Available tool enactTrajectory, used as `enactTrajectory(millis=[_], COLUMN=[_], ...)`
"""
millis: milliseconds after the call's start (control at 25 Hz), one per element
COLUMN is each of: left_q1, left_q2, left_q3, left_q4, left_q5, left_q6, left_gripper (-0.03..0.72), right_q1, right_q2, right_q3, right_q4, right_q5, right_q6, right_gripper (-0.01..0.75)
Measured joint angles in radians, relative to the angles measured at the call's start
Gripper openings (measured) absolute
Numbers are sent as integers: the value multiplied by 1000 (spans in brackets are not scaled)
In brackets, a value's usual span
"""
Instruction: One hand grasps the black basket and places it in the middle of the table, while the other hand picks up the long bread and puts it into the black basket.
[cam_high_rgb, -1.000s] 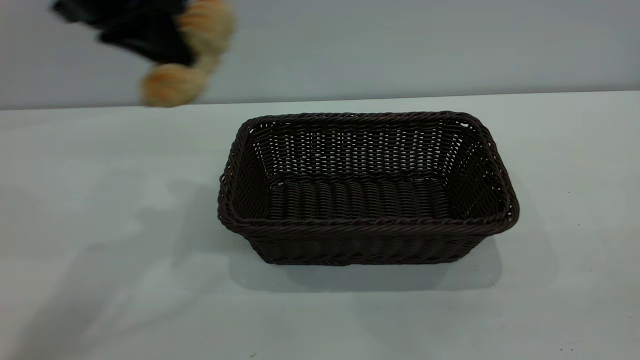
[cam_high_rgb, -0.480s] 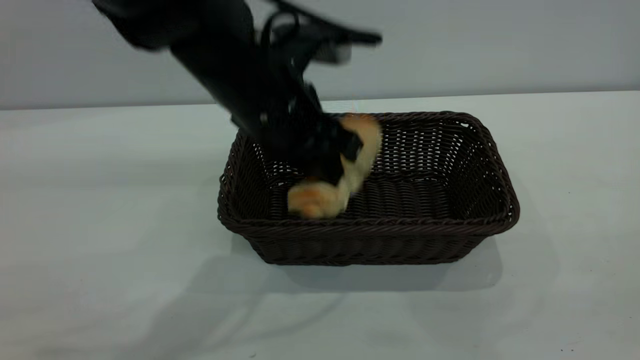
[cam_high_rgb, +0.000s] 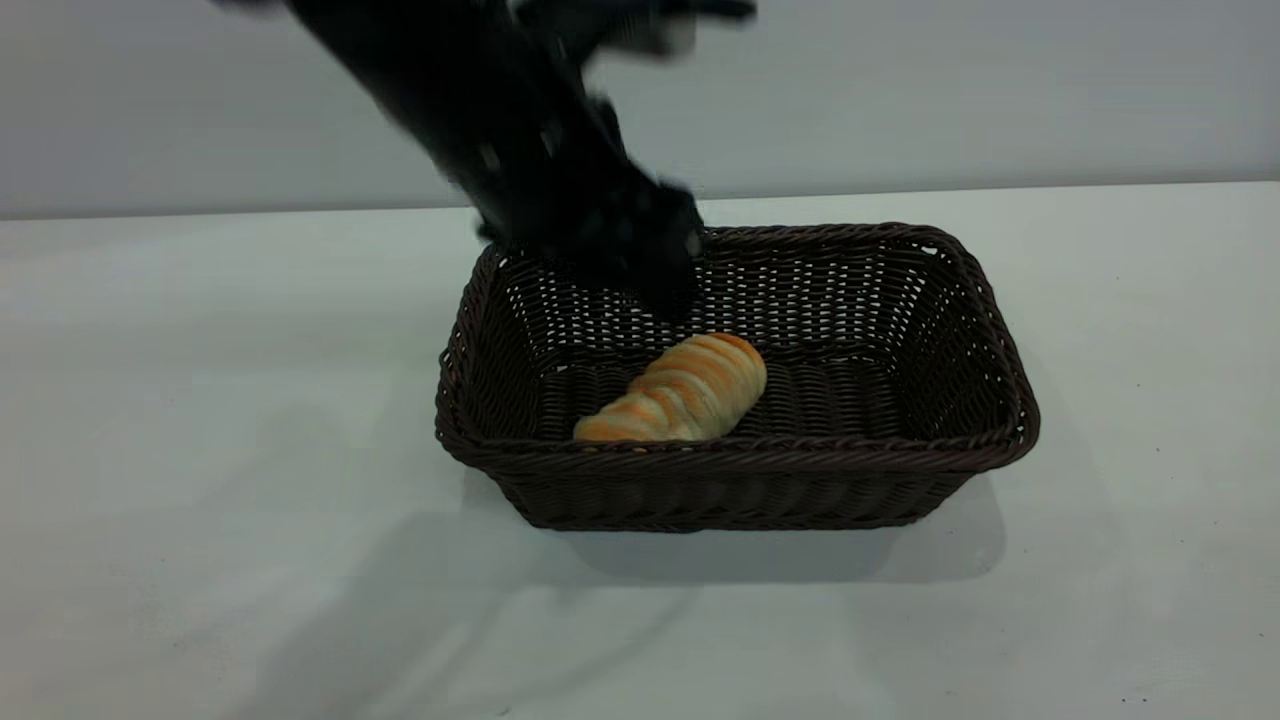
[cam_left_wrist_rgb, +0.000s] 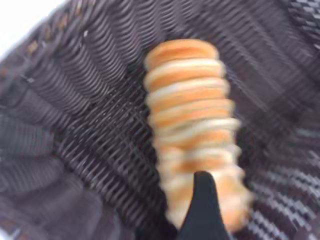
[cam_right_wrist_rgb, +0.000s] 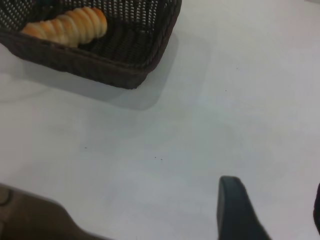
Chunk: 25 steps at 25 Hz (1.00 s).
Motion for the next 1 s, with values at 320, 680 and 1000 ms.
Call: enactTrajectory(millis=[320,680,1000], left_q1=[0,0,0], left_q2=[-404,-792,-1091], left_q3=[0,37,388], left_q4=[274,352,350], left_q5=[408,815,815], left_q6=[-179,-279,-358], left_gripper=[581,579,579], right_q1=[0,0,0], right_q2=[-1,-1,-2], right_q3=[0,0,0], right_q4=[0,18,27], right_q5=[0,0,0], right_q6=[0,1,1], right_gripper=[430,471,471])
